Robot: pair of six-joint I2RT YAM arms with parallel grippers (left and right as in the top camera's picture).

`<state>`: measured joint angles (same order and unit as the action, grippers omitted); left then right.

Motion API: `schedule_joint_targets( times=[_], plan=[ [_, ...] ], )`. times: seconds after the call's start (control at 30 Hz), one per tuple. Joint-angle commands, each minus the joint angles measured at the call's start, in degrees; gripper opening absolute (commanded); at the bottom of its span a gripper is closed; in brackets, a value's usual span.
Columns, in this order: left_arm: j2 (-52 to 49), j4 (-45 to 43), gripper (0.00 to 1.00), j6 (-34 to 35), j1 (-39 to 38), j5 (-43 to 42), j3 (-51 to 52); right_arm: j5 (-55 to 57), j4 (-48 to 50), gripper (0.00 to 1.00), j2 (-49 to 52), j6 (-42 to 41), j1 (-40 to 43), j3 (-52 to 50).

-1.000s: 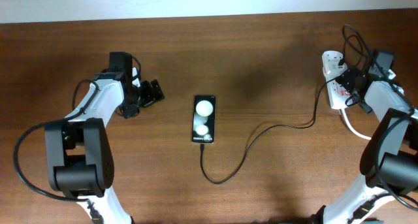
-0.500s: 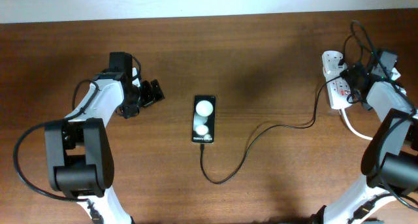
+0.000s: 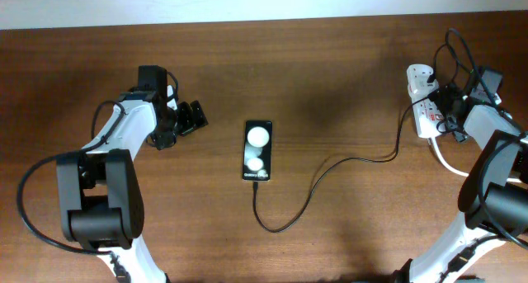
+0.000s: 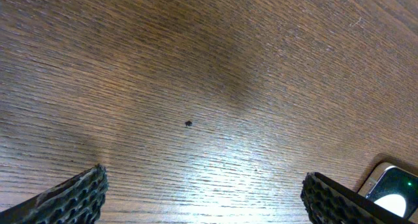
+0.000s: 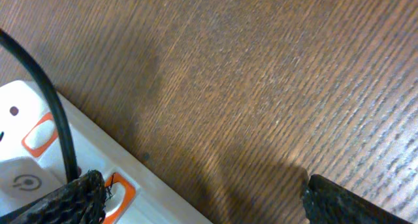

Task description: Plug charger to phone and switch on socket

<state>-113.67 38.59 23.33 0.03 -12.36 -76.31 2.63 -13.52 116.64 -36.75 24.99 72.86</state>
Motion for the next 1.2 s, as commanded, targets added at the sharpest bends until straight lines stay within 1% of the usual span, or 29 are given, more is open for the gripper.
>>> schedule_joint_targets(
  times=[0.0, 0.57, 0.7, 1.0, 1.17],
  plan=[
    [1.1, 0.1, 0.99, -0.4, 0.1, 0.2, -0.9, -2.0, -0.2, 0.99, 1.1, 0.5, 0.2, -0.3],
    [1.1, 0.1, 0.99, -0.4, 0.1, 0.2, -0.9, -2.1, -4.2, 0.99, 1.1, 0.5, 0.1, -0.3],
    [1.1, 0.1, 0.99, -0.4, 0.1, 0.2, -0.9, -2.2, -4.3, 0.99, 1.1, 3.5, -0.8, -0.3],
    [1.1, 0.1, 0.99, -0.4, 0.1, 0.2, -0.9, -2.1, -5.5, 0.99, 2.1, 4.0, -1.9, -0.3],
    [1.1, 0.1, 0.99, -0.4, 0.1, 0.2, -0.9, -5.1, -4.4, 0.99, 3.0, 5.0, -1.9, -0.3]
  ],
)
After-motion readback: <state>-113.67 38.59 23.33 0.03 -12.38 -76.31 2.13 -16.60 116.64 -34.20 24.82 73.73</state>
